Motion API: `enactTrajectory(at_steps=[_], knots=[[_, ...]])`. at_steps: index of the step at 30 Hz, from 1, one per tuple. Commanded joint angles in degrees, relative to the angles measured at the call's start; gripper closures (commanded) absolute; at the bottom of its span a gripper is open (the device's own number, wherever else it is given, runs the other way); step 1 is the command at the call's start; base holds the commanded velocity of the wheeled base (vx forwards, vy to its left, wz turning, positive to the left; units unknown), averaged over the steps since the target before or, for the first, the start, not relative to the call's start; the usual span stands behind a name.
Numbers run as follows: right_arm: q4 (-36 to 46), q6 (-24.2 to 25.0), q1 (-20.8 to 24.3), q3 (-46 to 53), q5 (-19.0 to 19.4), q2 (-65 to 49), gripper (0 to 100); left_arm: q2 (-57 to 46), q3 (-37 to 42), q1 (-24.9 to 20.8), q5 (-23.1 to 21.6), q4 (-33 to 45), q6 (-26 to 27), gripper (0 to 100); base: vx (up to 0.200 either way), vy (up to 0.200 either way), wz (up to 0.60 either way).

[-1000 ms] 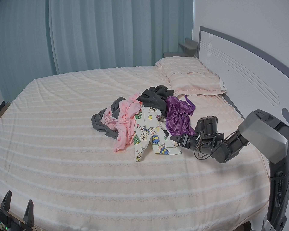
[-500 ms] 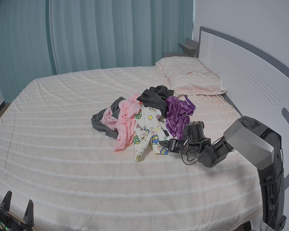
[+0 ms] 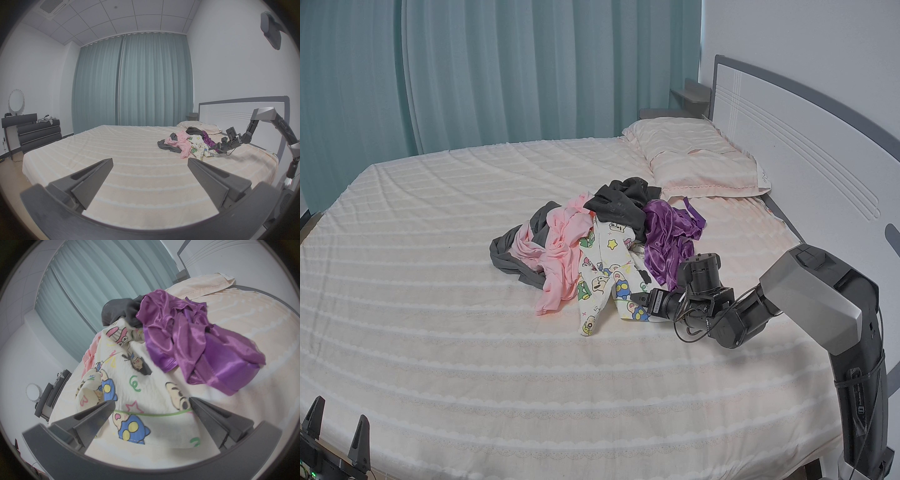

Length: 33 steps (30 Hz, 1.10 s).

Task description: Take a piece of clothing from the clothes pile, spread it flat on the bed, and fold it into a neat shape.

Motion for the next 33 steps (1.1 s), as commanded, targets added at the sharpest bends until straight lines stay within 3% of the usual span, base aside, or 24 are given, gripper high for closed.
enactTrajectory(at_steps=[1,5,6,19,26,29,30,33], knots=[[-0.1,-0.2,2.1,-0.3,-0.1,0.5,0,-0.9,1.0,0.0,0.0,0.0,0.0,0,0.0,0.0,0.0],[0.2,-1.1,2.7,-1.5,-0.1,0.9,0,-0.9,1.0,0.0,0.1,0.0,0.0,0,0.0,0.0,0.0],[0.8,-1.4,2.6,-2.3,-0.1,1.4,100,-0.9,1.0,0.0,0.0,0.0,0.0,0,0.0,0.0,0.0],[0.6,-0.7,2.5,0.1,0.2,-0.4,100,-0.9,1.0,0.0,0.0,0.0,0.0,0,0.0,0.0,0.0],[-1.8,3.6,2.0,15.2,3.7,-11.8,100,-0.9,1.0,0.0,0.0,0.0,0.0,0,0.0,0.0,0.0],[-1.8,3.6,2.0,15.2,3.7,-11.8,100,-0.9,1.0,0.0,0.0,0.0,0.0,0,0.0,0.0,0.0],[-8.3,3.7,1.6,27.3,6.2,-17.6,100,-0.9,1.0,0.0,0.0,0.0,0.0,0,0.0,0.0,0.0],[-15.6,3.8,1.7,36.8,7.2,-21.8,100,-0.9,1.0,0.0,0.0,0.0,0.0,0,0.0,0.0,0.0]])
